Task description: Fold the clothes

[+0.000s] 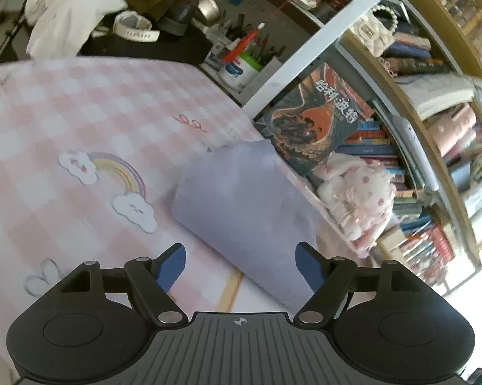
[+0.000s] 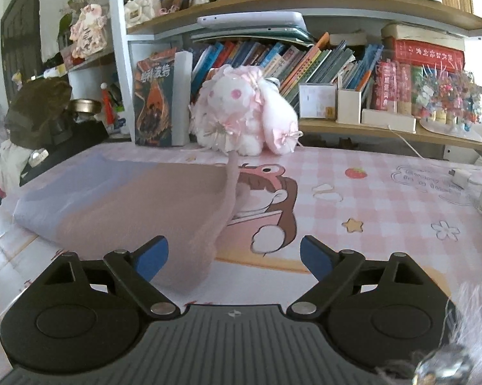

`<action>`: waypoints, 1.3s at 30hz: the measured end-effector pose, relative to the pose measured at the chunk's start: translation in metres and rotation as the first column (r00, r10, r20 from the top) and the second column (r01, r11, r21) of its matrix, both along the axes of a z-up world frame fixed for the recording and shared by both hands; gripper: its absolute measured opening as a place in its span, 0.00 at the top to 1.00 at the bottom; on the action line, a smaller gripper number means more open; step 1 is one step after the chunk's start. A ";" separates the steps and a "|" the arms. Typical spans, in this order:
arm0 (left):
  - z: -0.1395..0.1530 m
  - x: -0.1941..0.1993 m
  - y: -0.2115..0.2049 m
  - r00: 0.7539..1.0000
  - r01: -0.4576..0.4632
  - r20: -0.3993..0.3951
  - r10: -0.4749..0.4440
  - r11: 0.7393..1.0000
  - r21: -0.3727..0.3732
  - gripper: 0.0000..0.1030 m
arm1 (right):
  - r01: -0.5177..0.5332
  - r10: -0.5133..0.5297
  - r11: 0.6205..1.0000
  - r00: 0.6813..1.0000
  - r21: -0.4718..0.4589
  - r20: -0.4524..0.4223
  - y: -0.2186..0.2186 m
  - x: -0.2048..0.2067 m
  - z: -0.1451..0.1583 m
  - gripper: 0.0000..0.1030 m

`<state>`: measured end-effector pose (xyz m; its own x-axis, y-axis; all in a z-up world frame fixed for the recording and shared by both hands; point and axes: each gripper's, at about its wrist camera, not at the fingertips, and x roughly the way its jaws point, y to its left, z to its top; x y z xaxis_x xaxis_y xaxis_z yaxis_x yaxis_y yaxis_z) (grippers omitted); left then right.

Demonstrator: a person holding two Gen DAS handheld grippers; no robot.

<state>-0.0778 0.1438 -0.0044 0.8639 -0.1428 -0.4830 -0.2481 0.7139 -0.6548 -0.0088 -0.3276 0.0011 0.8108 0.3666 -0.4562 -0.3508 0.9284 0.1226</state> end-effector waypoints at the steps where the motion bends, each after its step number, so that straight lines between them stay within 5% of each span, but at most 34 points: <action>1: -0.001 0.002 -0.002 1.000 -0.005 -0.003 0.005 1.000 -0.015 0.25 | -0.003 0.003 1.000 1.000 0.004 -0.004 -0.003 0.004 -0.001 0.14; 13: 0.010 0.003 -0.021 0.997 -0.076 -0.005 0.076 0.995 -0.060 0.26 | 0.023 -0.018 0.995 0.999 0.094 -0.047 -0.034 0.017 -0.020 0.14; 22: 0.002 0.010 -0.020 0.993 -0.118 -0.008 0.117 0.988 -0.099 0.28 | -0.015 0.019 0.997 0.998 0.071 -0.053 -0.026 0.021 -0.022 0.14; 31: 0.002 0.009 -0.022 0.997 -0.069 0.035 0.070 0.997 -0.037 0.28 | -0.077 0.081 0.996 0.992 0.041 -0.093 -0.012 0.030 -0.019 0.14; 39: -0.016 0.018 0.004 0.989 -0.138 0.038 0.144 0.982 -0.132 0.28 | -0.100 0.103 0.995 0.987 0.031 -0.123 0.010 0.047 -0.013 0.16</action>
<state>-0.0603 0.1476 -0.0201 0.9012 -0.0760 -0.4267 -0.3070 0.5832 -0.7521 0.0382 -0.3179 -0.0118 0.7067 0.4565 -0.5406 -0.4233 0.8850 0.1939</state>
